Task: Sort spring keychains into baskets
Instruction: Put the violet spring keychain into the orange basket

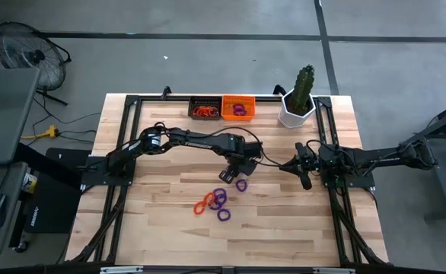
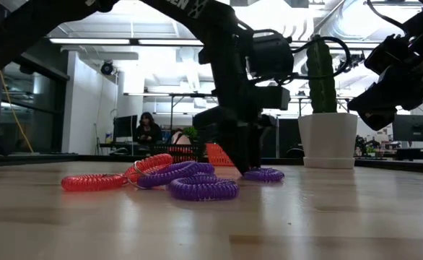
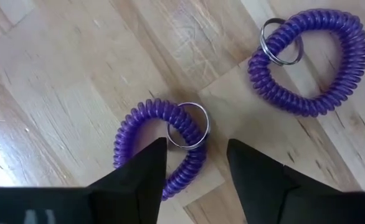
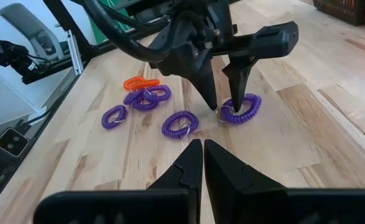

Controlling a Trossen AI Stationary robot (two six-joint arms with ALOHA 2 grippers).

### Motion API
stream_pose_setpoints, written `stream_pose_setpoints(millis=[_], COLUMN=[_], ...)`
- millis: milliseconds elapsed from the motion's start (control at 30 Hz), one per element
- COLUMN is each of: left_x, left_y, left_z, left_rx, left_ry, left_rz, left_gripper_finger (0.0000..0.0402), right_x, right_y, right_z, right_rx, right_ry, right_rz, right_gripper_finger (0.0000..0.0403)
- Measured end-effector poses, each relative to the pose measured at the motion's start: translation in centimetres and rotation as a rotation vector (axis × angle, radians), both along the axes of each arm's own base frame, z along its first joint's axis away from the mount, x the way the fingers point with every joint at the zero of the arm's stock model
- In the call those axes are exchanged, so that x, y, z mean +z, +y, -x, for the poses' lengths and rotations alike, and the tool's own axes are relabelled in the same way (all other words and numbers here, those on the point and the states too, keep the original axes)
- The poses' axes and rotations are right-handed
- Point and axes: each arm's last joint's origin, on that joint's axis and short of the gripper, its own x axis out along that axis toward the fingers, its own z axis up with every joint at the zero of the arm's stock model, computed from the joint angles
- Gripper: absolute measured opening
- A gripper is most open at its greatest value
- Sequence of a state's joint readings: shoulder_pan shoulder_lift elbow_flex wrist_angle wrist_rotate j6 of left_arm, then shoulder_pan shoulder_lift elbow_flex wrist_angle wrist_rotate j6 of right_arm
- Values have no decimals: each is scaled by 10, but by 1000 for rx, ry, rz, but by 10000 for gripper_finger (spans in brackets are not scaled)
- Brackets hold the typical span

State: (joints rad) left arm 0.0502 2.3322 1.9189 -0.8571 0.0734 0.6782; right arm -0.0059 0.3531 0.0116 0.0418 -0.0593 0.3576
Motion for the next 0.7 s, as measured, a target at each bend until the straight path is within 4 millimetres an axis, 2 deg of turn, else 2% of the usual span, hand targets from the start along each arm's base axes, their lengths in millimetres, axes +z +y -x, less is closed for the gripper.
stream_pose_setpoints(millis=[433,567,700], left_x=[-1,-1,-1], left_y=[-1,-1,0], left_z=[1,1,1], left_rx=[58,94,127], left_ry=[18,16,14], left_rz=[43,58,57], left_gripper_finger=[49,23,15], right_x=[0,0,0], right_y=[0,0,0], right_z=[0,0,0], right_rx=[0,0,0], right_ry=[0,0,0], right_rz=[0,0,0], right_gripper_finger=[12,12,12])
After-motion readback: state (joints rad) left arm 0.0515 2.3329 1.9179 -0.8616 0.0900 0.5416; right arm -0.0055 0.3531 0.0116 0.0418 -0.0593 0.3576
